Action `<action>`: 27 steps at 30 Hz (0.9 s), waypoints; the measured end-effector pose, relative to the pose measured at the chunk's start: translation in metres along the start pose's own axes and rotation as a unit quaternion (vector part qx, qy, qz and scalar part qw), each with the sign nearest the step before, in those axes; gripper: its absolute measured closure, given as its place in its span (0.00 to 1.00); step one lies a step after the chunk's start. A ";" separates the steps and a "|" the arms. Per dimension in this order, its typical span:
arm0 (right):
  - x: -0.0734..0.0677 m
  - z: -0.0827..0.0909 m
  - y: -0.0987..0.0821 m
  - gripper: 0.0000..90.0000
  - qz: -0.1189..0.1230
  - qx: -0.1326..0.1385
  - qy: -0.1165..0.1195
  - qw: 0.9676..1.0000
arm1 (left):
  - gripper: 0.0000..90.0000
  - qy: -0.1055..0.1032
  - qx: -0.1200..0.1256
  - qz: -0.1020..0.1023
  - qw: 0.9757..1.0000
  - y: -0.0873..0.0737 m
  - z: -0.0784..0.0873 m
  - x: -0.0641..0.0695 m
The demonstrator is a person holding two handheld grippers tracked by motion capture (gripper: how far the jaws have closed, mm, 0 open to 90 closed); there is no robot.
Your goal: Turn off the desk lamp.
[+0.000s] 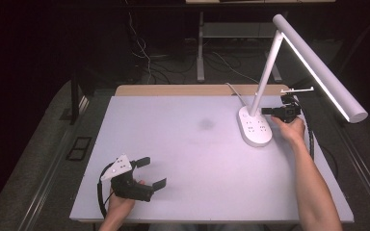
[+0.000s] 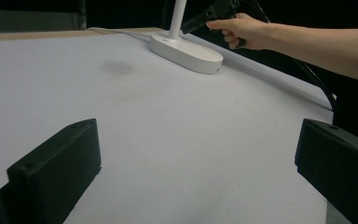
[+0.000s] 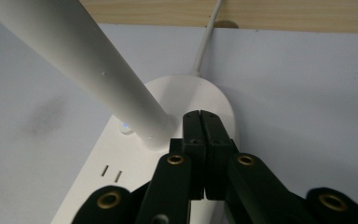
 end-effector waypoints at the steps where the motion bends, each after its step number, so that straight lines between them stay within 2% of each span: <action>1: 0.000 -0.001 0.000 1.00 0.002 -0.001 -0.002 1.000 | 0.00 0.000 0.000 0.000 1.000 0.000 0.000 0.000; 7: -0.002 -0.008 -0.002 1.00 0.001 -0.005 0.002 1.000 | 0.00 0.002 -0.001 0.000 1.000 0.000 0.001 -0.001; 10: -0.002 -0.009 -0.002 1.00 0.008 -0.002 0.005 1.000 | 0.00 0.002 -0.001 0.000 1.000 0.000 0.001 -0.001; 17: -0.001 -0.010 -0.003 1.00 0.007 0.000 0.006 1.000 | 0.00 0.001 -0.001 0.001 1.000 0.000 0.001 -0.001; 18: -0.001 -0.010 -0.003 1.00 0.013 0.002 0.002 1.000 | 0.00 0.001 -0.001 0.001 1.000 0.000 0.001 -0.001; 27: -0.003 -0.010 -0.004 1.00 0.009 0.001 -0.010 1.000 | 0.00 0.000 0.003 0.000 1.000 0.000 0.004 0.000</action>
Point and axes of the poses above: each handheld gripper's, and its own axes: z roughly backward along the jaws, y roughly out of its top, x roughly to its right, the point moved 4 cm from there along -z, roughly forward along the jaws, and after that the axes turned 10 degrees about -z, right-handed, at the moved point
